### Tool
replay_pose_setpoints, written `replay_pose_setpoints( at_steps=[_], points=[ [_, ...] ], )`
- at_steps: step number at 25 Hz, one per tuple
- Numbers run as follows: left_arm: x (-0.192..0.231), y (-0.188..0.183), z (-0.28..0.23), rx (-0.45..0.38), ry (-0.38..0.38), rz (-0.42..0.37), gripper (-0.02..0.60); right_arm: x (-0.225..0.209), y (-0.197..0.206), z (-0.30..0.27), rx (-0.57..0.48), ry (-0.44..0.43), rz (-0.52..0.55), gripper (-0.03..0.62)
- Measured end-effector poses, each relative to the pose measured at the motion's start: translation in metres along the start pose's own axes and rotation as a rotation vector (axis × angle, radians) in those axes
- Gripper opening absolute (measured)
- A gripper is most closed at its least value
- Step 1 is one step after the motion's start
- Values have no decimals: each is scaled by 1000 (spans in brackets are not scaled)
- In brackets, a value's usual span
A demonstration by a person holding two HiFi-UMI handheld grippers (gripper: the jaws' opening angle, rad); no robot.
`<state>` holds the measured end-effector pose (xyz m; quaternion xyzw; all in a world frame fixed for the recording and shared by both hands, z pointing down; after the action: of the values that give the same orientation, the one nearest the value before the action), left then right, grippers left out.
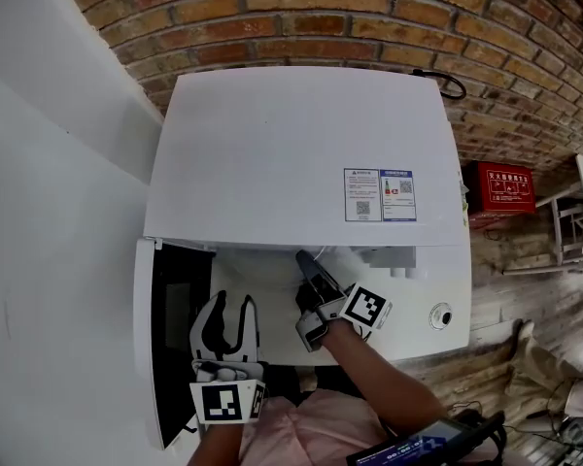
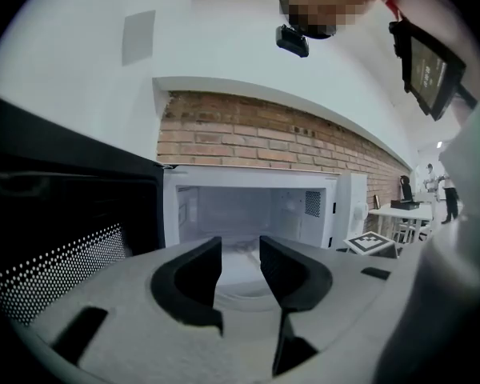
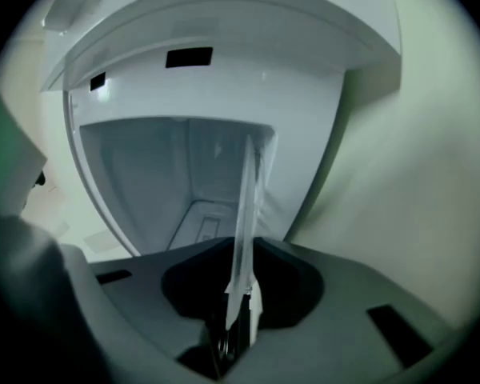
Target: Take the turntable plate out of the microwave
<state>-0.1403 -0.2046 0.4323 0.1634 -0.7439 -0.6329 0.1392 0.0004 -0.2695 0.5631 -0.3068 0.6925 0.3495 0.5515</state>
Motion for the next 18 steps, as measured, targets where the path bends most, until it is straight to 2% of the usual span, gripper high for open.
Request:
replay_pose_setpoints(
  at_steps=[2,10,18],
  points=[
    [0,1,0,1,-1,1,153,2,2,3,1,-12,28,48],
    [-4,3,-2,3,10,6,153,5,28,24,37,-43,55,46],
    [4,4,0,8,-4,6,153,6,11,-2,30,-116,62,107]
  ],
)
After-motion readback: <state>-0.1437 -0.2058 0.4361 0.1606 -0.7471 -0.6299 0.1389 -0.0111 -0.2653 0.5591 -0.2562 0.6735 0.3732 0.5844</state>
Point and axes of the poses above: the fingertips, and each gripper's own axes: z backward along the fingers, x to its left, y out of its underside, the point moved 3 cm from there along z, backward along the fingers, and after that the axes turned 5 degrees about y, right-handed, at the moved point
